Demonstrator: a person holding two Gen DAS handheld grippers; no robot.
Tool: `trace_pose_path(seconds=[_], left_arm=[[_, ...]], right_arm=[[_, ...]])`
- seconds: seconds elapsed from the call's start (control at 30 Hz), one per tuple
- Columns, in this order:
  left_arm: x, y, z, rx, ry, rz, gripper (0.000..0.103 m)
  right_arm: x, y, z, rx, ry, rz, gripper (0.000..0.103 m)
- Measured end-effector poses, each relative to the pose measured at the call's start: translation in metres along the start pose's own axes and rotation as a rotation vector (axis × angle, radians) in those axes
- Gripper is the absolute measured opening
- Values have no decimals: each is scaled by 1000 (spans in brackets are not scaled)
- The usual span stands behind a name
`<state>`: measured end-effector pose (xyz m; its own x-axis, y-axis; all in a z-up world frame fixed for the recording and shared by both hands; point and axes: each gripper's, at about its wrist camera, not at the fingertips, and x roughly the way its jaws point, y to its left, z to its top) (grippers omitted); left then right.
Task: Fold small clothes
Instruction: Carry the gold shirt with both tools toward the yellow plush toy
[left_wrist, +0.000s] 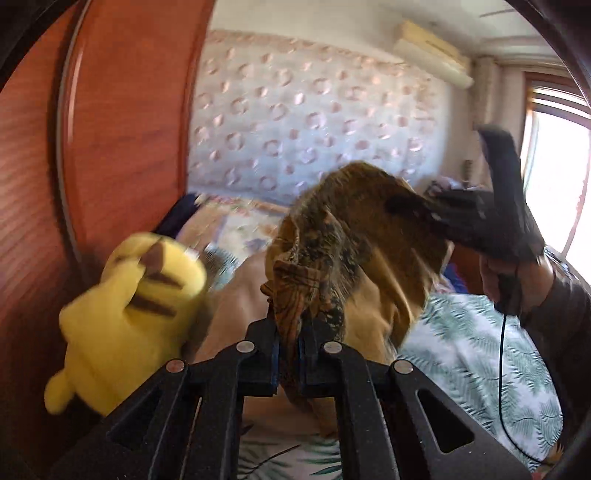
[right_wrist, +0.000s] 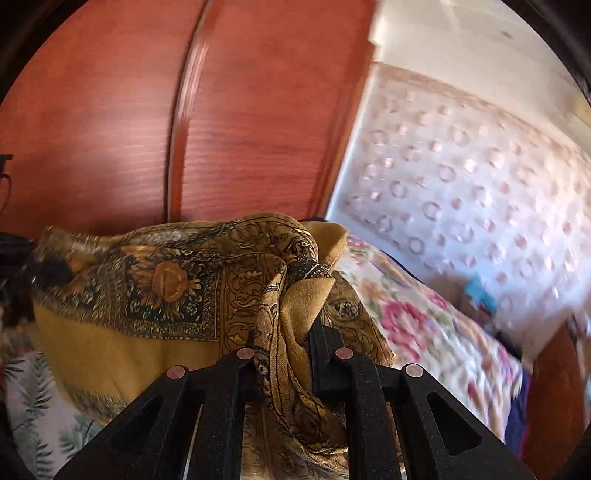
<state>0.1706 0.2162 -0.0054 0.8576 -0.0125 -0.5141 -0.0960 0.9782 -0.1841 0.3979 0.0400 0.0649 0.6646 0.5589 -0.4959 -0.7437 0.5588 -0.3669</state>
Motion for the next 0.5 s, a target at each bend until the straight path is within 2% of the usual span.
trace_pose_path(seconds=[0.13,0.27,0.37,0.43,0.47,0.5], left_arm=[[13,22,-18,-50,26,21,7],[21,32,-27,-56,53,38,7],[24,30,-36,-49,76,53,7],[26,29,-40,-28,72,67,8],[22,29,-41,-27,68,70,9],[21,29,-42,-26,66,67,11]], right_arm=[[64,30,24,-99,58,15,11],[97,42,38,-149,83,36,11],[115,42,39,-132,114,66,12],[126,31,27,-88,142,65,12],[126,27,22,-58,144,69,13],[128,22,22,-26,142,67,19]])
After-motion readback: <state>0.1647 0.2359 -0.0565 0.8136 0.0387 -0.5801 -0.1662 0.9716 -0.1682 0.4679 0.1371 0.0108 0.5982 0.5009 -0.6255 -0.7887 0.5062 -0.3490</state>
